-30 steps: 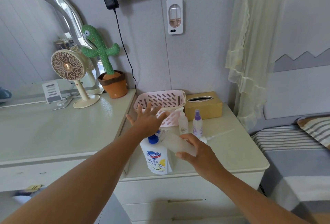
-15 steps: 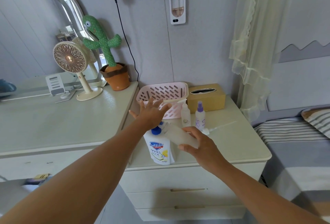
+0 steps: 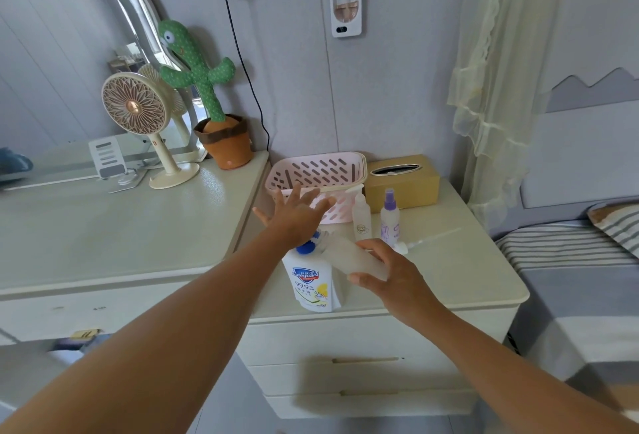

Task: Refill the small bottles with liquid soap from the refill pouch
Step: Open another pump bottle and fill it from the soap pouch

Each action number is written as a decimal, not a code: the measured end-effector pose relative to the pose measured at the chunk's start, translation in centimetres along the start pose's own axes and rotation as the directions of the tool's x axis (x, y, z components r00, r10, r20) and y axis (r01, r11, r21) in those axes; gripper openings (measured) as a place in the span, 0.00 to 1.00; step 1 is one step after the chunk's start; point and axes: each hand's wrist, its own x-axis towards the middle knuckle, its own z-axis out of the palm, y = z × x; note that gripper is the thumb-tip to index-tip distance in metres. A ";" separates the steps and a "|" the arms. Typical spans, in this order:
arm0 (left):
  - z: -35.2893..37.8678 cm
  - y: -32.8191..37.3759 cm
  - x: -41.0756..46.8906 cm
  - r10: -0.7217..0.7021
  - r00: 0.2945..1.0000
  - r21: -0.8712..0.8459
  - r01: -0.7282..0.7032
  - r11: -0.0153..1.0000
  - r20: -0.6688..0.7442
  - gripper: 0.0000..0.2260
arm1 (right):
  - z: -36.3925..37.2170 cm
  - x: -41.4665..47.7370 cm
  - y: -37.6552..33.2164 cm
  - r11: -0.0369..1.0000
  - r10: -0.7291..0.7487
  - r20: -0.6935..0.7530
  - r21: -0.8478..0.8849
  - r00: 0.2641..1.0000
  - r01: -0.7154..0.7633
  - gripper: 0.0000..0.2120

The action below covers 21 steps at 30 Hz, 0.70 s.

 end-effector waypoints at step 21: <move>-0.8 0.0 0.0 -0.020 0.995 -0.010 0.019 1.000 -0.102 0.30 | -0.4 -0.1 -0.3 1.000 0.012 0.008 0.022 1.000 -0.012 0.20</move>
